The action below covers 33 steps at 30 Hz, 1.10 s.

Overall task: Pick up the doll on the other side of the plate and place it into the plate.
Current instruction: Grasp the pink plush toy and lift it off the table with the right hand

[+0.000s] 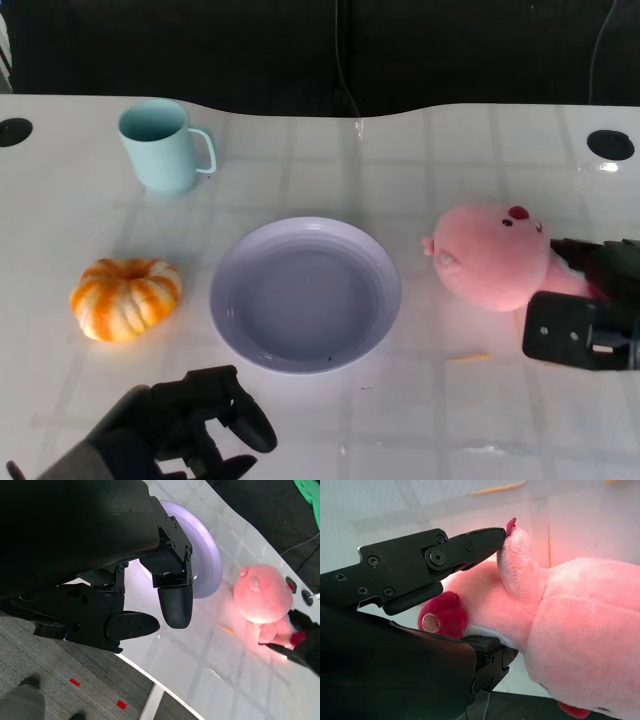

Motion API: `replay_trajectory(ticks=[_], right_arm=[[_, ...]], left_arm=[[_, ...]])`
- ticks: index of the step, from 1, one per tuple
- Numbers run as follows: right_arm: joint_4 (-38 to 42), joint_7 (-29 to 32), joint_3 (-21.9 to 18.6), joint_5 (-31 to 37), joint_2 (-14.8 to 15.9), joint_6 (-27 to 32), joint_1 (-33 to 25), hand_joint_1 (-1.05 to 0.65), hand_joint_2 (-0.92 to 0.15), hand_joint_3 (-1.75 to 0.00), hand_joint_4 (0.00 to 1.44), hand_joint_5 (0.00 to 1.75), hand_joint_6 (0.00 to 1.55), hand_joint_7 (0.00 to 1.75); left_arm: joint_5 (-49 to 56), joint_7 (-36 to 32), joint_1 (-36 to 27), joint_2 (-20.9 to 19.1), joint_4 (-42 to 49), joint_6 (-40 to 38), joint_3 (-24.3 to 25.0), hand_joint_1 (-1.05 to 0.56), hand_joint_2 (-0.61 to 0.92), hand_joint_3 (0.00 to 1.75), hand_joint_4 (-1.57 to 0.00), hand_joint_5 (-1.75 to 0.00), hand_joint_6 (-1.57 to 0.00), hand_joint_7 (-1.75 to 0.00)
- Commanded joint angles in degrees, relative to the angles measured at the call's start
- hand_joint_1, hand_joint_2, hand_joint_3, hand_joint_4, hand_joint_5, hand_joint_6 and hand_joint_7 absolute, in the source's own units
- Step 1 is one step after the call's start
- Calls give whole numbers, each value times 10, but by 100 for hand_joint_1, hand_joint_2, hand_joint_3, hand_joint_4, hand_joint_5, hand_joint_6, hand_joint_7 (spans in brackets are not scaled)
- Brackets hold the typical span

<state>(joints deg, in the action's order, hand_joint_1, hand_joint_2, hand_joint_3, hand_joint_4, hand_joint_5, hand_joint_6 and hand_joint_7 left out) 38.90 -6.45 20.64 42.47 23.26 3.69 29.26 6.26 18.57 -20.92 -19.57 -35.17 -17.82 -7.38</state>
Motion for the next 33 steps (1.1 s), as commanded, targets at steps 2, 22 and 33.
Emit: replay_trajectory(ticks=[2,22,33], right_arm=[[65,82,6,-13,-24,-19,-19,-52,-92,-8,49,13,50,4],[70,395,-6,-8,0,-166,-26,-16,-36,-119,92,175,72,175],[-91,313,-43,-56,-20,-139,-56,-16,-36,-123,94,175,75,175]], left_arm=[[10,-5,-5,-1,-18,-1,-4,-12,92,45,-59,-149,-56,-126],[8,0,6,-1,3,16,0,-12,92,43,-59,-146,-57,-124],[12,-3,14,0,23,27,-4,-15,92,43,-59,-148,-58,-125]])
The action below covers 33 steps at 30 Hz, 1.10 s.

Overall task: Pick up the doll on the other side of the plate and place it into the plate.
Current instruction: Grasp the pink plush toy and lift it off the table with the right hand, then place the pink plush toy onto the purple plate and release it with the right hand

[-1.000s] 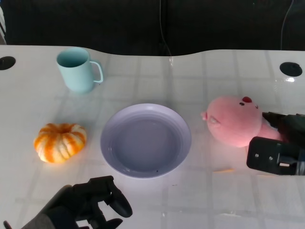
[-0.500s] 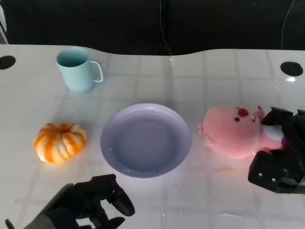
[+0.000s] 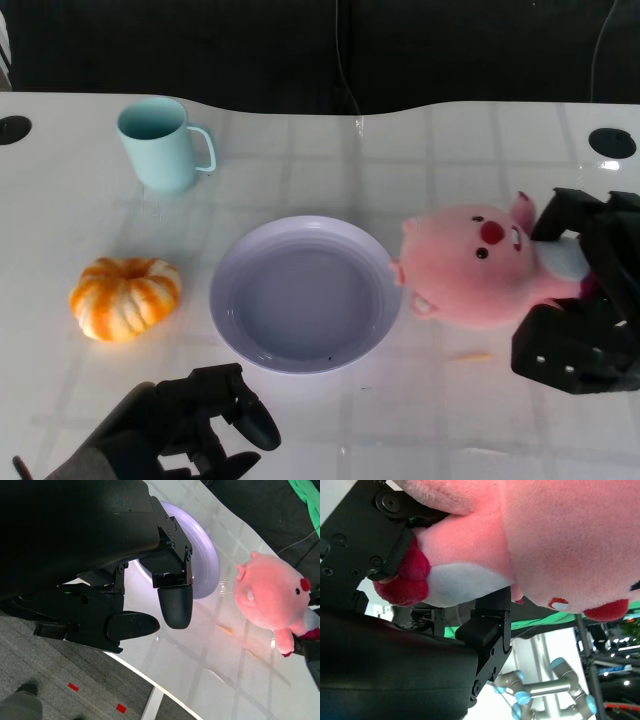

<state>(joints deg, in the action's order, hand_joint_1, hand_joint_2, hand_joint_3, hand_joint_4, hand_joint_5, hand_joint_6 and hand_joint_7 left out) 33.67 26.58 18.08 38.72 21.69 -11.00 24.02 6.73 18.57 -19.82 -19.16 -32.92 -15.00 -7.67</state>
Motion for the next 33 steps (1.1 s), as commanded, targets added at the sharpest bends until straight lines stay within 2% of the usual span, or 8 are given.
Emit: replay_trajectory(ticks=[1,7,15,22,29,32,33], right_arm=[[-50,-27,-19,-23,-8,10,-5,-15,-36,-127,95,175,76,175],[-111,-75,-23,-38,-35,30,-4,-16,-34,-127,95,175,75,175],[-135,-140,11,-26,-92,52,42,-16,-37,-122,95,175,74,175],[-96,-152,47,-20,-151,47,79,-19,-38,-119,94,175,74,175],[-56,-154,71,-15,-200,55,105,-15,-38,-111,94,175,73,175],[-40,-159,75,-18,-211,58,114,-15,-40,-108,92,175,72,174],[-35,-168,75,-20,-214,61,118,-16,-43,-102,91,175,72,167]], left_arm=[[9,-3,3,-4,0,-2,-1,-15,92,44,-59,-149,-58,-125],[12,-3,3,-4,5,9,-4,-13,92,44,-58,-148,-57,-124],[19,-7,0,1,6,7,-13,-13,92,44,-59,-144,-59,-121],[16,-7,-15,13,4,16,-16,-9,92,45,-56,-140,-58,-124],[22,-8,-26,17,-9,19,-22,-9,92,45,-60,-148,-58,-125],[21,-7,-27,20,-13,12,-23,-10,92,46,-58,-150,-58,-126],[22,-7,-27,21,-14,10,-24,-10,92,45,-57,-150,-59,-127]])
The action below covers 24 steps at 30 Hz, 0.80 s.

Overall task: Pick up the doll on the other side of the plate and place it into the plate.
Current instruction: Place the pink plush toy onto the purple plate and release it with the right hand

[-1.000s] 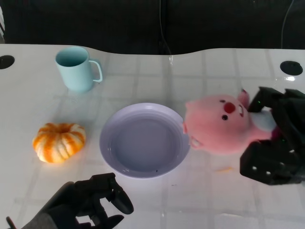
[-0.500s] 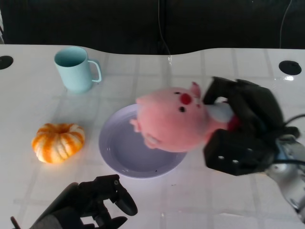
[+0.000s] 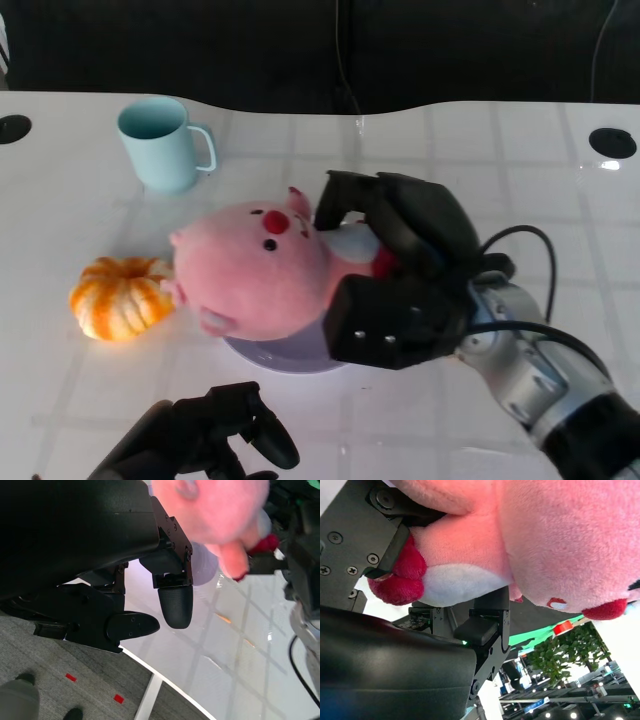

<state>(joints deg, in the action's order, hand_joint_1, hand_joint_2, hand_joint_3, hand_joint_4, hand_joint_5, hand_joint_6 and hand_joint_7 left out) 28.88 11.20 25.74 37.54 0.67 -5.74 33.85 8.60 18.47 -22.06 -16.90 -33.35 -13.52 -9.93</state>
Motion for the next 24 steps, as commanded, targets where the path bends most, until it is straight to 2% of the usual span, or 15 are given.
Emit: replay_trajectory(ticks=[1,2,3,4,5,6,7,8,9,12,19,24], right_arm=[[15,-22,-1,-10,-6,12,22,-16,-44,-100,90,175,78,149],[15,-45,-4,-20,-9,20,24,-16,-45,-99,89,175,84,133],[13,-66,-4,-26,-9,27,25,-18,-51,-91,85,150,86,93],[7,-90,-2,-32,-6,34,25,-21,-60,-76,84,132,88,63],[3,-108,-1,-35,-4,39,24,-24,-68,-61,82,124,83,38],[-3,-126,5,-32,2,43,24,-29,-78,-41,70,116,76,17],[-7,-138,8,-29,6,47,23,-34,-85,-29,56,95,68,9],[-16,-155,14,-22,12,55,21,-36,-89,-23,50,83,64,5],[-24,-168,18,-16,17,62,19,-48,-91,-22,27,65,48,2],[-48,-195,33,-1,36,70,14,-61,-92,-24,7,48,31,0],[-117,-239,37,4,75,76,-7,-67,-92,-29,2,45,25,0],[-193,-266,15,-16,108,72,-38,-65,-92,-27,5,47,29,2]], left_arm=[[4,-6,-4,-1,-11,-7,-2,-9,92,46,-56,-148,-58,-129],[5,-7,-4,-1,-10,-5,-3,-8,92,46,-56,-146,-58,-129],[5,-7,-4,-1,-9,-3,-3,-7,92,46,-56,-145,-58,-131],[6,-7,-4,-1,-10,-3,-3,-7,92,46,-56,-144,-58,-132],[6,-8,-4,0,-10,-4,-3,-8,92,46,-56,-142,-58,-132],[7,-7,-4,0,-11,-6,-4,-8,92,46,-56,-141,-58,-133],[8,-7,-4,0,-12,-8,-4,-8,92,46,-56,-140,-58,-133],[8,-7,-3,0,-11,-8,-3,-8,92,47,-56,-139,-58,-133],[7,-7,-3,0,-10,-7,-3,-8,92,47,-56,-138,-57,-133],[7,-5,-1,-1,-9,-8,-2,-9,92,47,-57,-139,-57,-133],[6,-5,2,-1,-4,-4,0,-10,92,46,-57,-141,-57,-133],[7,-5,5,-1,-1,-4,-1,-13,92,44,-59,-147,-56,-130]])
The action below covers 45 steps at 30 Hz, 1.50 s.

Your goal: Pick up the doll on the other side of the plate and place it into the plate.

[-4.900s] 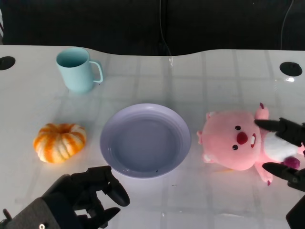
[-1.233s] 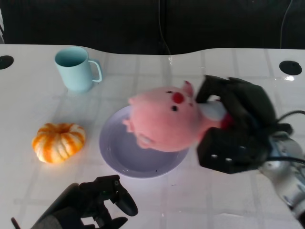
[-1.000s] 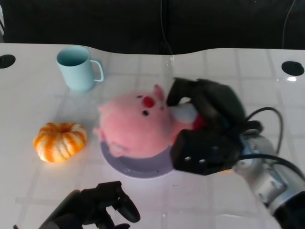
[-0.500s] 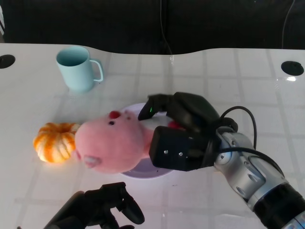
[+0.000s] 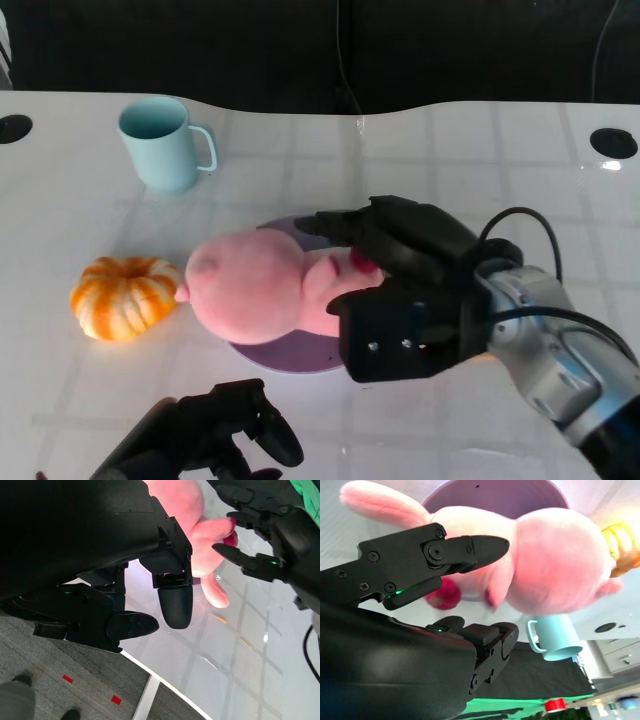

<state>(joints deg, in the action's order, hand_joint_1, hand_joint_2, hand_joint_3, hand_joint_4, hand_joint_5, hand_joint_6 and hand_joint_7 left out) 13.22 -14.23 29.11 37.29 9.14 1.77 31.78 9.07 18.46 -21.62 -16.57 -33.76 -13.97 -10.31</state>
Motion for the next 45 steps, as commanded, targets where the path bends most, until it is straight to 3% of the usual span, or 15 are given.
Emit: replay_trajectory(ticks=[1,7,15,21,25,32,33,38,45], right_arm=[[-49,-16,-24,-18,29,-4,-23,-64,-92,-27,7,47,30,2],[-152,-53,-69,-71,68,-14,-88,-57,-92,-29,22,56,38,5],[-207,-10,-149,-167,89,-121,-222,-44,-92,-25,65,74,68,18],[-258,-16,-196,-207,111,-144,-310,-31,-92,-18,78,86,81,23],[-270,-11,-221,-227,116,-166,-360,-23,-92,-13,80,93,88,26],[-340,-26,-254,-244,121,-120,-438,-8,-91,-17,71,121,95,43],[-350,-27,-258,-247,120,-114,-448,-6,-91,-20,73,122,96,49],[-380,-22,-267,-258,107,-97,-482,3,-69,-70,76,132,81,89],[-345,-12,-260,-266,83,-84,-482,11,-61,-94,76,139,73,107]], left_arm=[[1,-5,1,-4,5,3,3,-12,92,44,-58,-147,-56,-129],[3,-6,5,-3,7,3,2,-13,92,44,-58,-149,-57,-129],[10,-7,8,-4,3,-1,-1,-13,92,44,-57,-149,-57,-128],[14,-5,11,-2,-4,-12,-2,-15,92,43,-55,-145,-58,-127],[11,-3,11,-2,-7,-12,-1,-14,92,44,-58,-148,-58,-126],[12,-3,17,-4,-13,-23,1,-14,92,42,-57,-146,-58,-127],[12,-2,18,-4,-14,-25,1,-14,92,42,-58,-146,-58,-127],[8,2,19,-8,-15,-30,7,-15,92,43,-58,-146,-58,-128],[1,8,18,-15,-13,-25,20,-14,92,43,-58,-147,-57,-126]])
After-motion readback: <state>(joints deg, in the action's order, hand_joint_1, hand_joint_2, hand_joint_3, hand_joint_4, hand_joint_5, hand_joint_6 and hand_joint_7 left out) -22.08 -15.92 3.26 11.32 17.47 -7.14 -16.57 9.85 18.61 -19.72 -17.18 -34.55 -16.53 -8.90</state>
